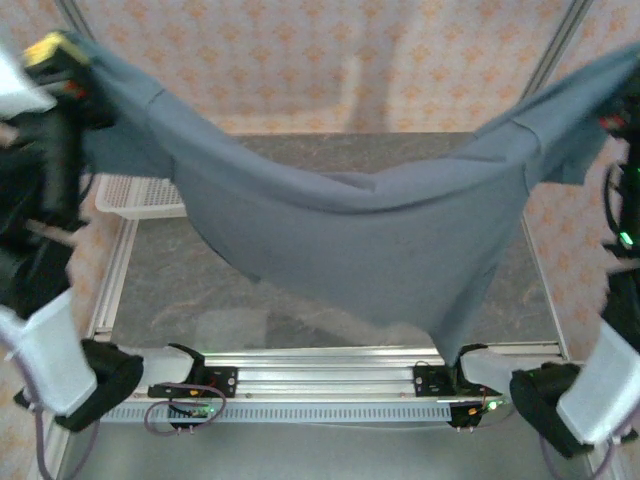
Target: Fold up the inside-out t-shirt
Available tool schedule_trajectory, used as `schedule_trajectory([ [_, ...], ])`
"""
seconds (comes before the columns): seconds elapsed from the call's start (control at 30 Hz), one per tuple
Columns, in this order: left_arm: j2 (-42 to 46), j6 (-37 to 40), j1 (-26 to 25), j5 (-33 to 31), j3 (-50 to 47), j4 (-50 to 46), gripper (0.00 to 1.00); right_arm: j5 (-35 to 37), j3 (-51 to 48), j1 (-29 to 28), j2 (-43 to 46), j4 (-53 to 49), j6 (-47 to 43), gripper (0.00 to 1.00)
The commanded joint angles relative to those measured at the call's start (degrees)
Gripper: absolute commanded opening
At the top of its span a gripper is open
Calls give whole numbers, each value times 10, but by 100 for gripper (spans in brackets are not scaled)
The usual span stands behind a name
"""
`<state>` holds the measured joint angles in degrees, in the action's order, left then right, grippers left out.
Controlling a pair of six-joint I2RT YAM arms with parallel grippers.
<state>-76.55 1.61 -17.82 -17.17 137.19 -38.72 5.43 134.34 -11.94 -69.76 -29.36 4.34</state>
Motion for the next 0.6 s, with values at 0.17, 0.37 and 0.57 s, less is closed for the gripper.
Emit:
schedule_trajectory([
  [0.17,-135,-43,68,24,-151,101,0,-23,-74,58,-195,94,48,0],
  [0.37,-230,-101,109,73,-256,174,36,-79,-152,99,-311,134,120,25],
  [0.57,-293,-115,120,147,-202,120,97,-88,28,103,-444,-128,125,89],
])
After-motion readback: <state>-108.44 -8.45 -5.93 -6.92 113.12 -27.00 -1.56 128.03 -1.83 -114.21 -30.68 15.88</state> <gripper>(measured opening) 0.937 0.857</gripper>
